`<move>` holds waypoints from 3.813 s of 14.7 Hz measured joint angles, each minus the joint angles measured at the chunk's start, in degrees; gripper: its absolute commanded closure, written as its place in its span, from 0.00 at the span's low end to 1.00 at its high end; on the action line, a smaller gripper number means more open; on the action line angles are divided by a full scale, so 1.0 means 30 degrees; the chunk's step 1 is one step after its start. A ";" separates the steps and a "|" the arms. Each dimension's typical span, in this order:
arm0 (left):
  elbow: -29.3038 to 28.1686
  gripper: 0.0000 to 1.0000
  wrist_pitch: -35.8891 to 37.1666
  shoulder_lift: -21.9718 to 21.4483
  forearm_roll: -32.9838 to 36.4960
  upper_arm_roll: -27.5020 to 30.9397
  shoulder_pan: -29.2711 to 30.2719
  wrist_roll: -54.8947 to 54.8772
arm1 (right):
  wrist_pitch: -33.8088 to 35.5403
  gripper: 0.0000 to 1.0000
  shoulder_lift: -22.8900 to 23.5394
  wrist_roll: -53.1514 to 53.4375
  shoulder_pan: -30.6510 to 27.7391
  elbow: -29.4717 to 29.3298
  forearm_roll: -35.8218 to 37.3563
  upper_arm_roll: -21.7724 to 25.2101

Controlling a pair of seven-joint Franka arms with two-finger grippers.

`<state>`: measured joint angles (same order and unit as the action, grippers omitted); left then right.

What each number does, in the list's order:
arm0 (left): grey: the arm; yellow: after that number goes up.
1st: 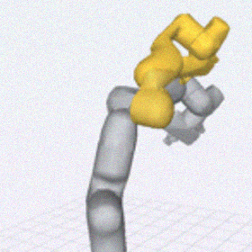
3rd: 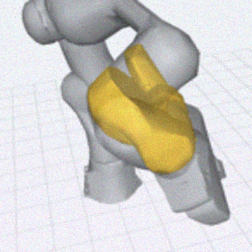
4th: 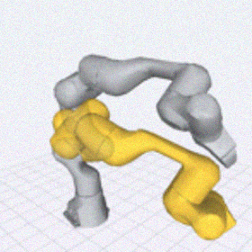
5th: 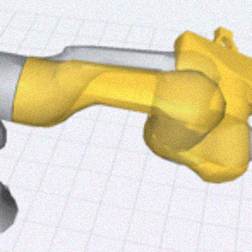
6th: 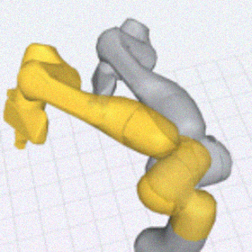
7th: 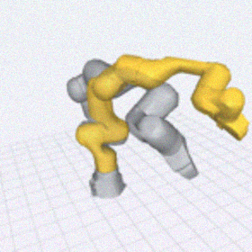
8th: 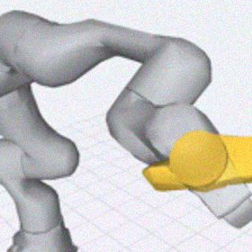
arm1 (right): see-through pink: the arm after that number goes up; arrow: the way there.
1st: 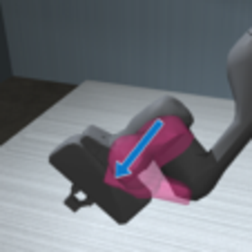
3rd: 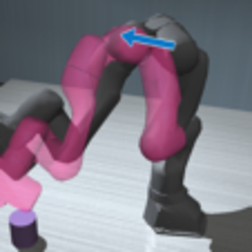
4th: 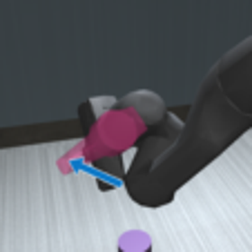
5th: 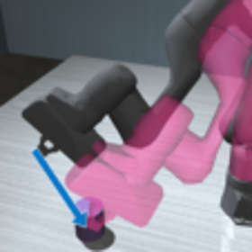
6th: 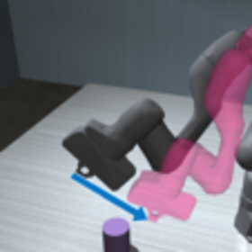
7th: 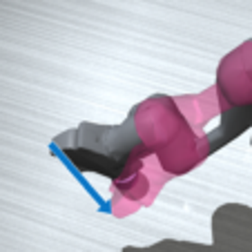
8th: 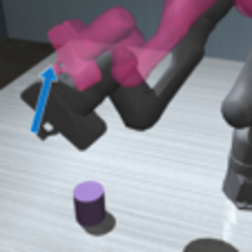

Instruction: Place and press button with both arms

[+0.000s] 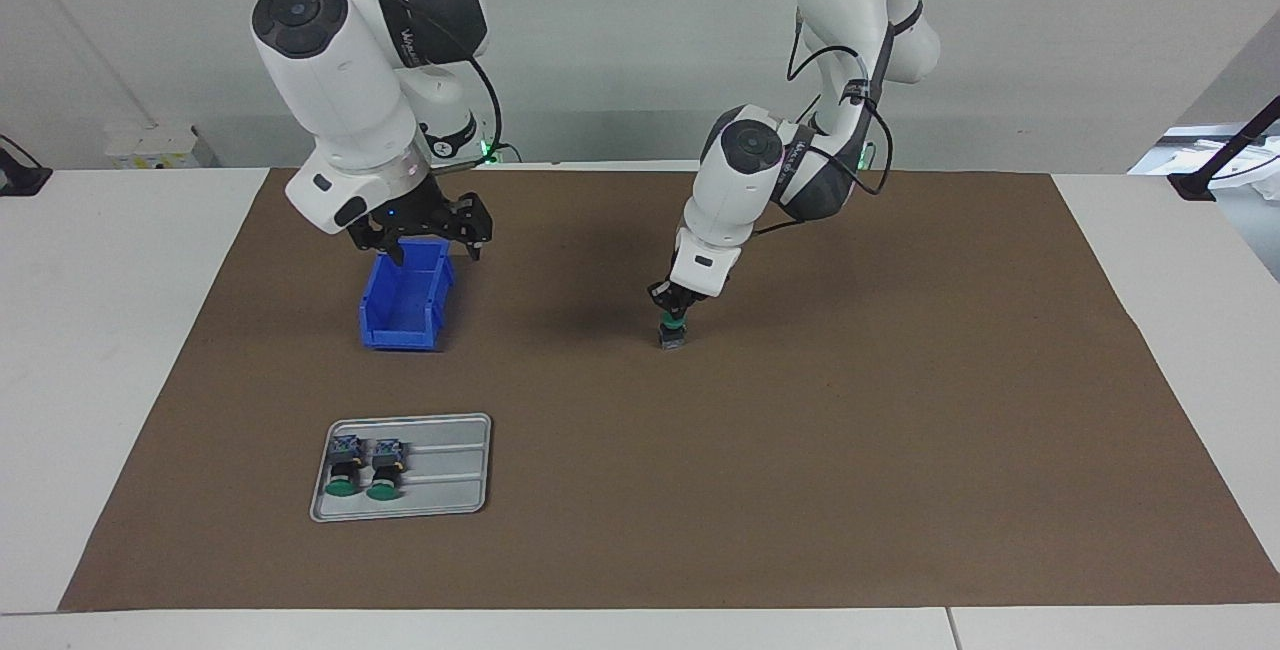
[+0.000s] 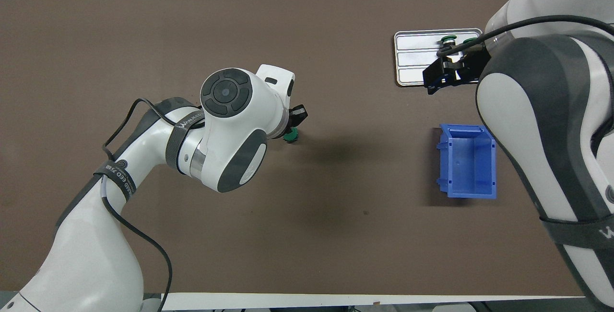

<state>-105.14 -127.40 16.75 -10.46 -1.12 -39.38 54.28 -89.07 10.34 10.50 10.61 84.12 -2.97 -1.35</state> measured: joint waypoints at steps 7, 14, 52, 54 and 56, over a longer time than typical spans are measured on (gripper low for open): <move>-0.0082 1.00 -0.0775 0.0375 0.0107 -0.0007 -0.0120 0.0055 | 0.0001 0.01 -0.0027 0.0000 -0.0077 0.0028 0.0000 0.0011; -0.0351 1.00 -0.0986 0.0340 0.0251 0.0009 -0.0133 0.0034 | 0.0012 0.01 -0.0056 0.0000 -0.0082 0.0269 0.0000 0.0000; 0.1625 0.01 1.3209 -0.6693 0.3679 0.0600 1.1310 -1.5253 | -1.1718 0.01 0.6834 0.8293 0.9310 0.1635 0.2607 -0.0211; 0.1691 0.01 1.3236 -0.7014 0.3743 0.0608 1.1573 -1.5767 | -1.2379 0.01 0.6637 0.8148 0.9318 0.2590 0.2608 -0.0211; 0.1691 0.01 1.3296 -0.7223 0.4210 0.0613 1.1843 -1.6041 | -1.2608 0.01 0.6397 0.7852 0.9323 0.3255 0.2608 -0.0211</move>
<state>-100.07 -87.51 -4.92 2.17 0.71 -3.85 6.15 -126.90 29.53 34.05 38.58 93.88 4.86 -1.98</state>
